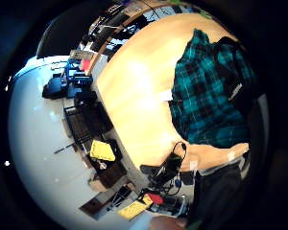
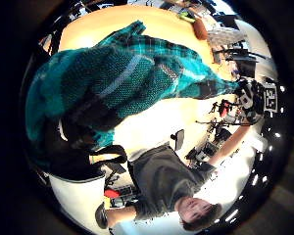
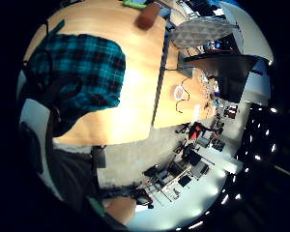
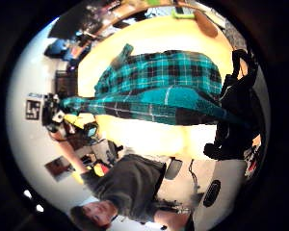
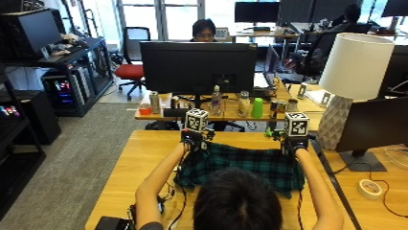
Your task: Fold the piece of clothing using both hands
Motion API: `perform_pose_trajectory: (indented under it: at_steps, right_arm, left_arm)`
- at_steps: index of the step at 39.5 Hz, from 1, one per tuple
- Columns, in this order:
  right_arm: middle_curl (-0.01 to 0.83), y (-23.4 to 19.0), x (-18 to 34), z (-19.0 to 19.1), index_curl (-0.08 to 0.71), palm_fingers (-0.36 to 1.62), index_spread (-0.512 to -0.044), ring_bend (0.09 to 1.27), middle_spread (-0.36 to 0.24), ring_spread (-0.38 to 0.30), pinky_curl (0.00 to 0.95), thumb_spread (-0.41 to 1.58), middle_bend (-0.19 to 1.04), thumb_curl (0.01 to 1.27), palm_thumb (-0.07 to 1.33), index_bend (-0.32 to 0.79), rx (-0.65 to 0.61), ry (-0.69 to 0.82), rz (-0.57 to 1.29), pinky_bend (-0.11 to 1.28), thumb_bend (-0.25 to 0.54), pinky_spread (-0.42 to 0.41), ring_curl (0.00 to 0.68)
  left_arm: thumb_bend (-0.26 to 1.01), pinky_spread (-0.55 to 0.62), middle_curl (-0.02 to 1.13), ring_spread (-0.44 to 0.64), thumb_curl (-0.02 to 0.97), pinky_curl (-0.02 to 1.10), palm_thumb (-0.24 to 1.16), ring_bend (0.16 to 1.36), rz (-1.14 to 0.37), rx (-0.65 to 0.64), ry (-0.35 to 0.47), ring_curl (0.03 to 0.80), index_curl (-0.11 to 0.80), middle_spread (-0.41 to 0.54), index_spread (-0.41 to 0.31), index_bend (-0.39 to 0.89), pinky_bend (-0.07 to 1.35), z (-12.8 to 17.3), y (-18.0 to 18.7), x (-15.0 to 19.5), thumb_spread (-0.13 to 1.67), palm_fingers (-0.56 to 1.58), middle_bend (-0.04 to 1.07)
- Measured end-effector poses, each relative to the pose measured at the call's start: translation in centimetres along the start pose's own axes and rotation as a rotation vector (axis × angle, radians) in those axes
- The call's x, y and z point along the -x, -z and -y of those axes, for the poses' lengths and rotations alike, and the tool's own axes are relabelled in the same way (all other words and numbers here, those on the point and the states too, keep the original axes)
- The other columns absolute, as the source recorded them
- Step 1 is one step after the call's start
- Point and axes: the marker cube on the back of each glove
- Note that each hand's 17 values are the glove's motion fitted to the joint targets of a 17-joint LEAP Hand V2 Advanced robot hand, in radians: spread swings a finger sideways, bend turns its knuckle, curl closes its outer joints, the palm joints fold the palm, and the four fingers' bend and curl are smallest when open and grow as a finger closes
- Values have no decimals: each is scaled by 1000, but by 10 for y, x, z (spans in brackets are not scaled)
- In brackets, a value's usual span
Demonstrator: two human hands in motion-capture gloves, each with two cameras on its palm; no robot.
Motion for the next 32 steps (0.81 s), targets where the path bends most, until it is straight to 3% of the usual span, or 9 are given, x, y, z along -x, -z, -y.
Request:
perform_pose_trajectory:
  at_steps: [4, 9, 14, 19, 24, 27, 32]
  right_arm:
    - [494, -8, -14, 42, 398, 1267, -245, 563, -172, -242, 385, 430, 291, 683, 1040, 159, -3, -75, 12, 548, -30, -350, 446]
    - [496, -1, 9, 17, 401, 1264, -245, 561, -172, -242, 386, 425, 292, 693, 1044, 156, 67, -119, 19, 550, -29, -351, 447]
    - [495, -27, 11, 46, 403, 1263, -245, 560, -172, -243, 389, 423, 288, 700, 1043, 156, 133, -152, -9, 556, -30, -350, 449]
    - [497, -55, 11, 76, 403, 1257, -246, 556, -173, -243, 392, 426, 288, 707, 1042, 155, 143, -129, -27, 558, -29, -343, 450]
    - [502, -64, 4, 89, 382, 1182, -251, 553, -174, -237, 402, 504, 291, 707, 1051, 98, 59, -177, -76, 588, -17, -323, 453]
    - [497, -57, -1, 91, 360, 1134, -255, 557, -168, -230, 406, 600, 277, 699, 1060, 74, -27, -204, -102, 596, -7, -310, 455]
    - [496, -29, -9, 82, 330, 1136, -260, 561, -164, -224, 406, 738, 277, 684, 1088, 77, -170, -233, -124, 592, 5, -294, 455]
  left_arm:
    - [-13, -333, 544, -338, 608, 391, 786, 430, -14, -43, 52, 421, 525, -307, -302, 187, 245, -8, 13, -8, 1019, 1186, 310]
    - [-13, -331, 551, -337, 622, 395, 787, 433, 61, -133, 132, 426, 532, -307, -303, 185, 235, 32, 4, -1, 1018, 1180, 305]
    - [-15, -331, 556, -337, 633, 400, 784, 426, 105, -111, 224, 429, 536, -306, -303, 181, 234, 76, -23, 2, 1017, 1175, 300]
    - [-13, -332, 558, -333, 643, 408, 783, 420, 140, -5, 315, 431, 529, -306, -295, 155, 249, 101, -54, 8, 1022, 1152, 288]
    - [-68, -313, 518, -311, 564, 442, 612, 459, 195, -111, 363, 444, 454, -264, -238, 19, 362, 120, -59, 20, 1143, 928, 133]
    - [-53, -293, 499, -286, 514, 465, 546, 495, 206, -184, 385, 460, 411, -232, -196, 4, 425, 120, -49, 26, 1201, 795, 103]
    - [-32, -268, 448, -251, 453, 463, 483, 525, 137, -180, 344, 452, 365, -190, -161, 53, 465, 98, -31, 21, 1264, 716, 102]
